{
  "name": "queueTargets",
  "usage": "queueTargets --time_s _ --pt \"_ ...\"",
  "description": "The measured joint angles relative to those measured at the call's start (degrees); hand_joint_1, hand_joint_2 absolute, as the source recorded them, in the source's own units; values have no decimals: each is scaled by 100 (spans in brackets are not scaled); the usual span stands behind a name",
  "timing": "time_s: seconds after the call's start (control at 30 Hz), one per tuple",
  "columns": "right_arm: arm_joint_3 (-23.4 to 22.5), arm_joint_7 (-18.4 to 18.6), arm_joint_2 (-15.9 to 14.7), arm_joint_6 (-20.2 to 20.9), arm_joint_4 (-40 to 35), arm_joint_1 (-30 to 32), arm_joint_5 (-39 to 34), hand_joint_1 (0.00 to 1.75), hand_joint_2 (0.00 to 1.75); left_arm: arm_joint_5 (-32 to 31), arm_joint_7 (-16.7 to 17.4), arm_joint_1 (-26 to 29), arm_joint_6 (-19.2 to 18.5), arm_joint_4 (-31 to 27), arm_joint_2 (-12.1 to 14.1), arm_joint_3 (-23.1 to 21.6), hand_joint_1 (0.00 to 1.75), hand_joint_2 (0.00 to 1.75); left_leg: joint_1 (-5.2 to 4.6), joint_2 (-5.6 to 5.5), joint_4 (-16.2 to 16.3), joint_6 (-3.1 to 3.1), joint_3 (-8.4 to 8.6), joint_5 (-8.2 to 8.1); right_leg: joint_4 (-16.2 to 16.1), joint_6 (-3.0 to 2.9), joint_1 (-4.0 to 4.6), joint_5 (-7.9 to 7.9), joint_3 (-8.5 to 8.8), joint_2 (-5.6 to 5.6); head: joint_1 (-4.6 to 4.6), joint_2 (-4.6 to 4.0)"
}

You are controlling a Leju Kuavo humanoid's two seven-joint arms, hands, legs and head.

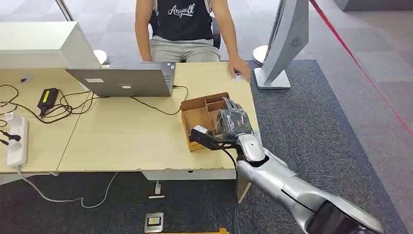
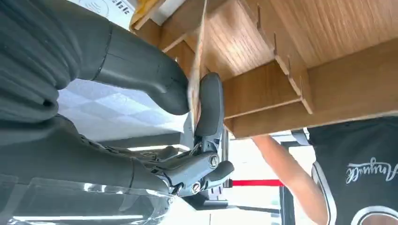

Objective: Pass the card to the sensor for recognition and then transmit it.

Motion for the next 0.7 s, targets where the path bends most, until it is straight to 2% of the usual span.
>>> queueTargets --time_s 0.27,0.53,0.7 --pt "-48 79 -50 -166 -319 -139 149 175 175 0 -46 -2 2 0 -2 0 0 175 0 1 0 0 -2 0 1 0 0 0 -1 0 2 -2" --pt "-214 483 -219 190 -1162 -707 341 175 175 0 -96 -9 17 0 -4 0 0 175 0 0 1 0 1 1 0 0 0 1 -1 0 2 -2" --pt "-289 485 -273 499 -1543 -764 173 175 175 0 -85 -30 15 0 -9 -2 0 175 0 0 1 0 -2 0 0 0 0 0 -1 0 2 -2"
